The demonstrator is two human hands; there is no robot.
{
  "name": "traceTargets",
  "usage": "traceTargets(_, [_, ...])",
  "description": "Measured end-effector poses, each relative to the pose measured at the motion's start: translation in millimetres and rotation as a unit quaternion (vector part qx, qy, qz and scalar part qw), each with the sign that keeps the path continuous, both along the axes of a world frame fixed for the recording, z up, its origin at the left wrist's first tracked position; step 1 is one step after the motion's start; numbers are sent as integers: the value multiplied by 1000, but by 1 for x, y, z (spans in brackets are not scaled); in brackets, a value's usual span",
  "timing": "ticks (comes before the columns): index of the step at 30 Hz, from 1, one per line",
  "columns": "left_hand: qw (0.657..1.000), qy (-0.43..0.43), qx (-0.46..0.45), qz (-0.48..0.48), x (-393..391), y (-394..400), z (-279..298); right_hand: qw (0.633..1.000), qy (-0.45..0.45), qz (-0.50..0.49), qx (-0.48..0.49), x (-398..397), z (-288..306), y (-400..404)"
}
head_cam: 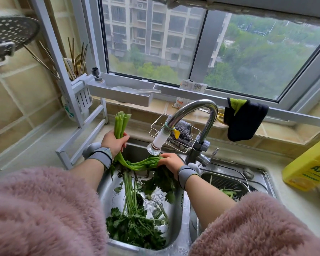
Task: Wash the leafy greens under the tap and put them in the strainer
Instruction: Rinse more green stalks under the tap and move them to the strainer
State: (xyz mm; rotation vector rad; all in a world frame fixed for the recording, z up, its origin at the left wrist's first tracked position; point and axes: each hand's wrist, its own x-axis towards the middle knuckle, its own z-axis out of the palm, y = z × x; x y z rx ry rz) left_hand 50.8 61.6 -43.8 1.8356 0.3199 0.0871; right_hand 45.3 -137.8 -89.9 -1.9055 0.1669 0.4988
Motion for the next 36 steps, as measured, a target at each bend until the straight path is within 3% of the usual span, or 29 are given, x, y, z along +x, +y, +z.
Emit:
traceTargets(5, [999,13,15,-34,-4,0,0,997,28,-12,67,0,4,2])
traceTargets(14, [984,92,67,-135,-5,0,-1,999,-13,27,32,1,13,12])
traceTargets(21, [944,154,126,-262,-13,-24,6,997,-54,53,2,0,17,20])
traceTargets(29, [925,169,212,-267,-11,-27,2,993,-65,40,87,-2,22,25])
traceTargets(36, [916,188,249,-251,-12,-30,-2,994,-47,38,87,-3,22,28])
